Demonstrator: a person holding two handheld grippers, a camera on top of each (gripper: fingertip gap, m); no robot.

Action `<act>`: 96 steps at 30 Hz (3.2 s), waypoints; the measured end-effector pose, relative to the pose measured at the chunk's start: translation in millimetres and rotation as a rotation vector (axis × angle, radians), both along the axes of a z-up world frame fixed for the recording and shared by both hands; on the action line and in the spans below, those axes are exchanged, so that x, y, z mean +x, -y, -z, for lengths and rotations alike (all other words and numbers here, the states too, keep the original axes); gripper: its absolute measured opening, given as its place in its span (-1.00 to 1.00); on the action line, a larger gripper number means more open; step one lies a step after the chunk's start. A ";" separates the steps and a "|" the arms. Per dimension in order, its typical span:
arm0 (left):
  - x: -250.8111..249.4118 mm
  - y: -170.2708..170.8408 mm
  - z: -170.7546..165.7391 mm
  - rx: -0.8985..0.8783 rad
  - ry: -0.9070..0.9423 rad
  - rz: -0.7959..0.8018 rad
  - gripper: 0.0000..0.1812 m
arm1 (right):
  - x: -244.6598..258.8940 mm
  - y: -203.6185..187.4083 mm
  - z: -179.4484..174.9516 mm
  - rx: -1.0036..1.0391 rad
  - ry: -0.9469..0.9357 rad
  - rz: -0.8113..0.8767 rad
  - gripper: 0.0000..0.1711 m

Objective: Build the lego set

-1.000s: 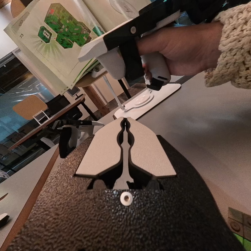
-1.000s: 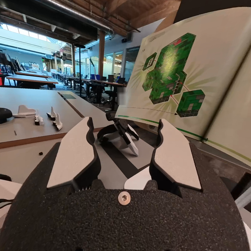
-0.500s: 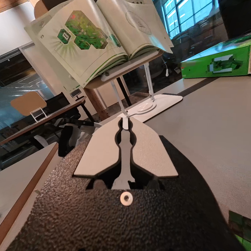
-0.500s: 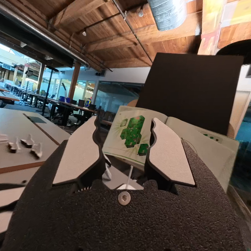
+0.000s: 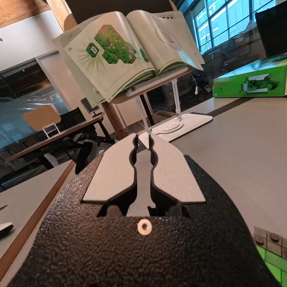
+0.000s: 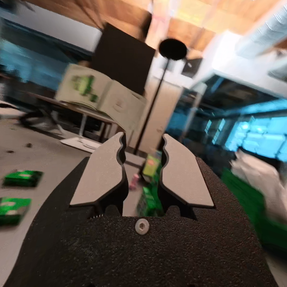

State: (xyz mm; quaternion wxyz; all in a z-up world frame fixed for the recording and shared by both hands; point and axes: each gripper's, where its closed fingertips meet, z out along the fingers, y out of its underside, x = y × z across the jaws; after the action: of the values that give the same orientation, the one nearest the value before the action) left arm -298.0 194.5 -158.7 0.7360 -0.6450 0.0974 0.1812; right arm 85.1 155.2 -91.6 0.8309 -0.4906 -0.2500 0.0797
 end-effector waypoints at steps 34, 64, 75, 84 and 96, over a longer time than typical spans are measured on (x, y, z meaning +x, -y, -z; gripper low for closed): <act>30.7 41.5 2.9 -0.019 -0.012 0.073 -0.88 | 36.3 -107.9 137.6 -0.961 0.120 -0.087 0.01; 192.5 95.4 33.8 -0.497 -0.003 0.632 -0.61 | -34.8 -32.0 149.2 -0.978 0.315 -0.230 -0.09; 254.1 90.1 94.5 -0.967 -0.204 0.613 -0.48 | 8.0 -8.0 102.5 -0.851 0.145 -0.275 -0.06; 252.8 85.5 108.2 -1.134 -0.181 0.528 -0.54 | 17.8 -0.1 94.9 -0.827 0.098 -0.319 -0.07; 256.9 74.6 3.4 -0.329 -0.017 0.607 -0.62 | -34.5 52.7 53.5 -0.834 0.080 -0.596 -0.37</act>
State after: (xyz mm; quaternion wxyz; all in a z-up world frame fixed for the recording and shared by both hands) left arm -41.1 119.9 -162.2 0.6415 -0.6951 0.3191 -0.0588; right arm 50.7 102.5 -145.0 0.4955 -0.6907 -0.3572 0.3871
